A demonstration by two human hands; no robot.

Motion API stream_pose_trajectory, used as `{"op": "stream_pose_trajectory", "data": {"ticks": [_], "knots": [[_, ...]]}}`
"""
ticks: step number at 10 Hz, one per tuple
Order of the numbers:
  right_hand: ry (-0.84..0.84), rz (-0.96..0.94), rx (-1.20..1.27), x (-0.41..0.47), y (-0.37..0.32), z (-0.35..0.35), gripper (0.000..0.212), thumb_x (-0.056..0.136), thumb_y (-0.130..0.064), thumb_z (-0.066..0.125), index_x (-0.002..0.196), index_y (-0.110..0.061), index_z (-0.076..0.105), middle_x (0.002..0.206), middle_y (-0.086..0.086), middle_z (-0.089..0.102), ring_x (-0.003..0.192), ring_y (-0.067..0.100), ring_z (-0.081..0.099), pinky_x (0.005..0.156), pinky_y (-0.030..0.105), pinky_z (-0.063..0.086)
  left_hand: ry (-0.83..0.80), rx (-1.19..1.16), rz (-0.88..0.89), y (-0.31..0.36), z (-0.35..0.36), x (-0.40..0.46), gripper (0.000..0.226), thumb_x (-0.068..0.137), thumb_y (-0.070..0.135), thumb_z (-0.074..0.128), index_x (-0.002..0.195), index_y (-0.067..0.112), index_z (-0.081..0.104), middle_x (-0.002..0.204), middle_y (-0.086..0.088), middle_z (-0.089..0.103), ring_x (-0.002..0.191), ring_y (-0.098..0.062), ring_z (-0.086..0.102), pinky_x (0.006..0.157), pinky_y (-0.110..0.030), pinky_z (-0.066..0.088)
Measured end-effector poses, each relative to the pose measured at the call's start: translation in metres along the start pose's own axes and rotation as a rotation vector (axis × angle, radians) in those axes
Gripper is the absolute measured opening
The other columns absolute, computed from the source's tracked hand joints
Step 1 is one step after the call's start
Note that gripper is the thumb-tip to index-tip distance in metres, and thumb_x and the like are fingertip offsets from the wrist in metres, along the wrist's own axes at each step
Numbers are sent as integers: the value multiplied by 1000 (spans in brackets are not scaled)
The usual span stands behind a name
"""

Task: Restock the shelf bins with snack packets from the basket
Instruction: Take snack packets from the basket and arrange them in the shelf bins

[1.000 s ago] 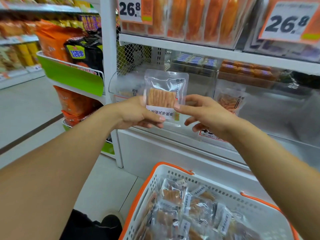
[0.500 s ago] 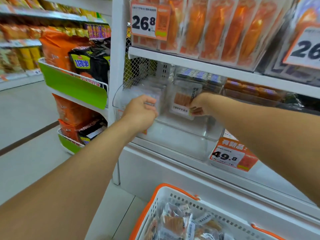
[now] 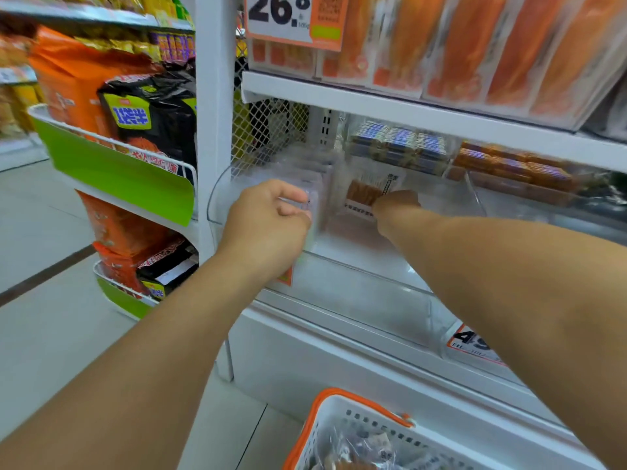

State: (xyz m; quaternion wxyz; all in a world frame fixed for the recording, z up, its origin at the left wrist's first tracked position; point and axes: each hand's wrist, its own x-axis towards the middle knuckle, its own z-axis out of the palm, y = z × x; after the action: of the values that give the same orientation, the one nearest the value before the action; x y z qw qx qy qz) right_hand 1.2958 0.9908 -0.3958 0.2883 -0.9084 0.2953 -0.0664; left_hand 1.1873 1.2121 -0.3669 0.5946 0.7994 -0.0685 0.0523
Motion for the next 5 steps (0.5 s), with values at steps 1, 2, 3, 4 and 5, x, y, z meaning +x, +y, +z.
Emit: {"op": "stream_pose_trajectory", "data": {"ticks": [1, 2, 3, 4, 5], "knots": [[-18, -106, -181, 3, 2, 4, 41, 100, -6, 46, 140, -14, 47, 131, 4, 53, 110, 26, 55, 77, 30, 40, -38, -2, -3, 1, 13, -3, 16, 90, 12, 64, 91, 28, 63, 85, -4, 71, 71, -18, 64, 60, -23, 44], [-57, -45, -90, 2, -3, 5, 43, 98, -13, 52, 139, -23, 44, 140, 1, 50, 120, 28, 55, 83, 31, 47, -51, 19, 19, 1, 19, -3, 15, 90, 13, 65, 92, 27, 62, 84, -2, 70, 67, -13, 59, 60, -21, 41], [-115, -179, -328, 6, -2, 7, 45, 100, -18, 52, 144, -20, 42, 142, -3, 47, 124, 28, 54, 94, 33, 50, -41, 25, 17, 0, 18, -3, 15, 88, 14, 68, 90, 28, 62, 82, -1, 70, 75, -17, 64, 71, -27, 51], [-169, -121, -227, 2, -8, 1, 42, 102, -4, 48, 142, 4, 39, 148, 19, 43, 134, 36, 43, 108, 37, 40, -52, 51, 26, 2, 18, -5, 16, 87, 17, 72, 88, 28, 61, 80, -4, 67, 75, -20, 64, 74, -30, 53], [-150, -216, -310, 3, -16, -11, 41, 99, 1, 52, 137, 13, 41, 144, 24, 44, 137, 39, 38, 111, 39, 33, -52, 124, 53, 4, 19, -7, 16, 86, 23, 74, 85, 30, 59, 72, -3, 60, 69, -17, 59, 65, -25, 43]]}}
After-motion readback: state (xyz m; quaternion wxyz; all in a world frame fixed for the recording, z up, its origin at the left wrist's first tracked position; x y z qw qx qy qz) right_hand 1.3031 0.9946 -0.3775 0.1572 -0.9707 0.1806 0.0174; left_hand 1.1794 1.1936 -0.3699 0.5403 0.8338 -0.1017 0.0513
